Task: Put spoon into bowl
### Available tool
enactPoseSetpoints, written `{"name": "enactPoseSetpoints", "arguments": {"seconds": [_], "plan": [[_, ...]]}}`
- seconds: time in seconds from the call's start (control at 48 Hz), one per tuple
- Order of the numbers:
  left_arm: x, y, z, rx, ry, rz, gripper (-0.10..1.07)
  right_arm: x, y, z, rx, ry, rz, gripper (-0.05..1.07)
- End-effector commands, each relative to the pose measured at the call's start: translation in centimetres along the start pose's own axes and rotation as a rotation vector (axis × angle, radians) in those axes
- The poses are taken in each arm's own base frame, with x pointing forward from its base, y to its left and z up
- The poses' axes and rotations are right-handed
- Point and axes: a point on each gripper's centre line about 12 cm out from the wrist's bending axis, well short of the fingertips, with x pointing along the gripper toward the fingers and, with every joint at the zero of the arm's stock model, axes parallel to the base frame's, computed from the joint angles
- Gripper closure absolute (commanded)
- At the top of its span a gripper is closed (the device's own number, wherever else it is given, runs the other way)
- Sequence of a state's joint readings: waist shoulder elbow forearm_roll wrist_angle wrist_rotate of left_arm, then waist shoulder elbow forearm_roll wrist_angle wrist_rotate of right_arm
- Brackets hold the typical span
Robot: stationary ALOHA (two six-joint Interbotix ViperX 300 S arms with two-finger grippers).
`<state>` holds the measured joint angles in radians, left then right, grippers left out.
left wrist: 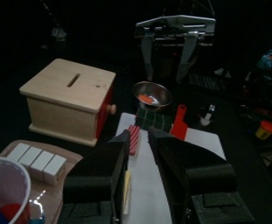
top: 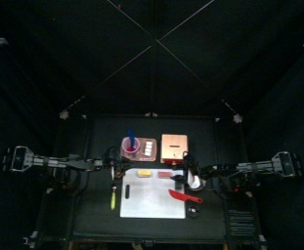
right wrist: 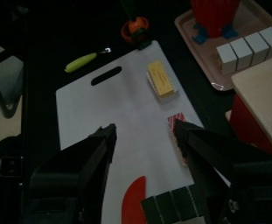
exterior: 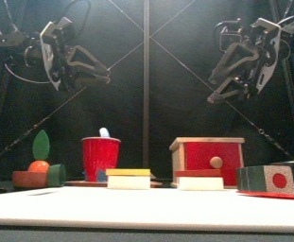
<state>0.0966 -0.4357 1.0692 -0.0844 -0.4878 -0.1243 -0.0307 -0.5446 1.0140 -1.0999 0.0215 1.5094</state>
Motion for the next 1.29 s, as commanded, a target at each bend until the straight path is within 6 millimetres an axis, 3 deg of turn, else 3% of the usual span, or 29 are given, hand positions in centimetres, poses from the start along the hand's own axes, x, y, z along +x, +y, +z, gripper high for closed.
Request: {"name": "enactPoseSetpoints", "arguments": {"seconds": [0.0,0.438,0.583,0.854,0.979,1.083,1.271], "plan": [[0.4,0.1,0.8,-0.011,-0.021,0.007,0.3,0.0,-0.1,0.3,-0.004,-0.009,-0.001,0.14],[0.7,0.1,0.4,-0.09,0.027,0.035,0.3,0.1,-0.2,-0.7,-0.015,0.021,-0.002,0.14],[2.0,-2.5,0.3,-0.152,0.19,-0.009,0.3,0.1,-0.2,-0.7,-0.015,0.021,-0.002,0.14],[5.5,-4.5,-1.1,-0.163,0.645,-0.011,0.3,0.2,-0.3,-0.7,-0.013,0.022,-0.007,0.14],[5.9,-4.9,-2.4,-0.208,0.825,0.004,0.3,0.3,-0.3,-0.9,-0.014,0.03,-0.008,0.14],[5.7,-5.6,-3.7,-0.348,0.948,0.025,0.3,0.5,-0.3,-1.1,-0.015,0.039,-0.009,0.14],[4.0,-6.2,-5.4,-0.49,1.185,0.099,0.3,0.9,-0.4,-1.5,-0.016,0.058,-0.016,0.14]]}}
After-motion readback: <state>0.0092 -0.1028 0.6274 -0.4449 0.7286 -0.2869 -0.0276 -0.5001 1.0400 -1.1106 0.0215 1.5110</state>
